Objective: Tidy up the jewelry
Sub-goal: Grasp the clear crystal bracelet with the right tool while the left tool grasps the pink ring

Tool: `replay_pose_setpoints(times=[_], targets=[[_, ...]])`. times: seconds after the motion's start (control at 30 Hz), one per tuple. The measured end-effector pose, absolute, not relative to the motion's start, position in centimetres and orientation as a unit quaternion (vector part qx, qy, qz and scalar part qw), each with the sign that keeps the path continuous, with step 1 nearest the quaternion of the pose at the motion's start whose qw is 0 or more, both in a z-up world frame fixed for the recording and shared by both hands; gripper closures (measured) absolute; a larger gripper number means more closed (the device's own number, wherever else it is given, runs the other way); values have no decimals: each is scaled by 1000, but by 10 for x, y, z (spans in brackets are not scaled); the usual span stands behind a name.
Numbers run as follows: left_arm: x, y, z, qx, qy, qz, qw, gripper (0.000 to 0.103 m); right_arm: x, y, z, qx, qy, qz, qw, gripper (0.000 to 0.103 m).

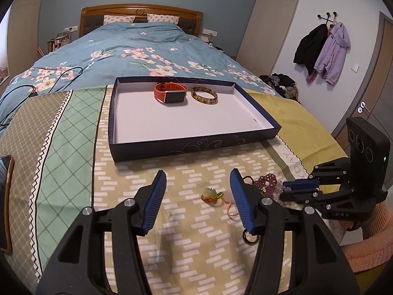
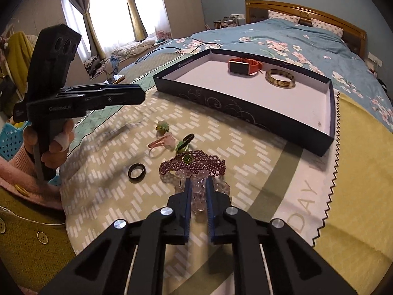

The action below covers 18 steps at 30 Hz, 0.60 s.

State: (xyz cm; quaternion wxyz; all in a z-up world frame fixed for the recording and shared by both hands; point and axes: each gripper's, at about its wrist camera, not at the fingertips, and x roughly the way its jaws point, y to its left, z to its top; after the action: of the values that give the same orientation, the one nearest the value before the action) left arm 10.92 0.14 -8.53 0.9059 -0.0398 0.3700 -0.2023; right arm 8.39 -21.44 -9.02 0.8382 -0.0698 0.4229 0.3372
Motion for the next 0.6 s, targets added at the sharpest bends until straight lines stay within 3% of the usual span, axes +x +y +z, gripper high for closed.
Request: replay_pose_setpoints(times=[0.4, 0.6], targets=[[89, -19, -90, 10, 377, -244, 893, 50, 78, -240, -57, 14, 383, 349, 855, 95], [90, -38, -103, 22, 402, -269, 875, 57, 78, -246, -45, 24, 363, 342, 866, 95]])
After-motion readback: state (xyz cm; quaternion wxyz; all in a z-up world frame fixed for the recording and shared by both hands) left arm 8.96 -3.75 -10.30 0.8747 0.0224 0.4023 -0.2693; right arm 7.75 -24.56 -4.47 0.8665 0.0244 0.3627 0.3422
